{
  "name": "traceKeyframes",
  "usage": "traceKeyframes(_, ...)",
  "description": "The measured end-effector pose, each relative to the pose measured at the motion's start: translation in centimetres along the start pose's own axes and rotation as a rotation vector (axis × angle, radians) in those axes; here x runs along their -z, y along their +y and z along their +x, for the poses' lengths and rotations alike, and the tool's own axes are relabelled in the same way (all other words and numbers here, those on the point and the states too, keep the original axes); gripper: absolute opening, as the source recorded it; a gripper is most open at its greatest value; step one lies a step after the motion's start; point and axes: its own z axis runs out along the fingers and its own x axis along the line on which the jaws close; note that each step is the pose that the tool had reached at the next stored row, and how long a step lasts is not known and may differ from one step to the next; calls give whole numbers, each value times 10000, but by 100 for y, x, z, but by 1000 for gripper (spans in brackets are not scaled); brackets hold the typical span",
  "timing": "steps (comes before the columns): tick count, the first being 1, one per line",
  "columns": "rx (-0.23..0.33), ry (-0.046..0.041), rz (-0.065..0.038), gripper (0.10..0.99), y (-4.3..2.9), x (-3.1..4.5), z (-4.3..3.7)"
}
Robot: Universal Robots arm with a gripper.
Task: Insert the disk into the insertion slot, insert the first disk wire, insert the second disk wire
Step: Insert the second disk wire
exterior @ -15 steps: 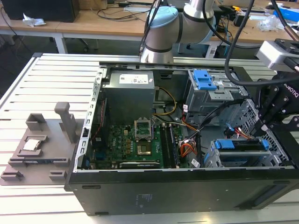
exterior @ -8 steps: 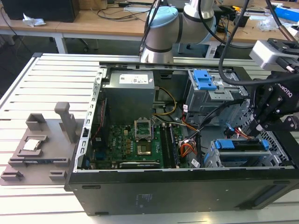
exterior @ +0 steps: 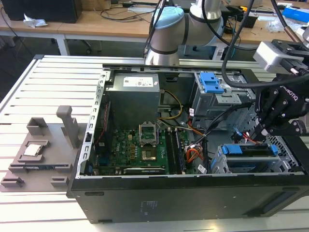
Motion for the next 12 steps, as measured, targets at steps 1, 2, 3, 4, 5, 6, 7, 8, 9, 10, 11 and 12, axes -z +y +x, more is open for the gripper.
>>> traceKeyframes(1,0,0,0,106,18,-2,-1)
traceKeyframes(2,0,0,0,106,31,-4,-1)
traceKeyframes(3,1,0,0,106,44,-5,-1)
traceKeyframes(4,0,-1,0,106,58,-7,-2)
traceKeyframes(5,0,-1,0,106,68,-8,-2)
traceKeyframes(6,1,-1,0,106,77,-8,-3)
traceKeyframes(7,1,-4,0,106,108,-12,-4)
traceKeyframes(8,2,-11,0,106,132,-14,-4)
traceKeyframes(9,5,-39,1,106,149,-16,-4)
traceKeyframes(10,9,-93,2,106,156,-17,-4)
traceKeyframes(11,22,-213,6,106,162,-17,-5)
traceKeyframes(12,45,-424,13,106,168,-18,-3)
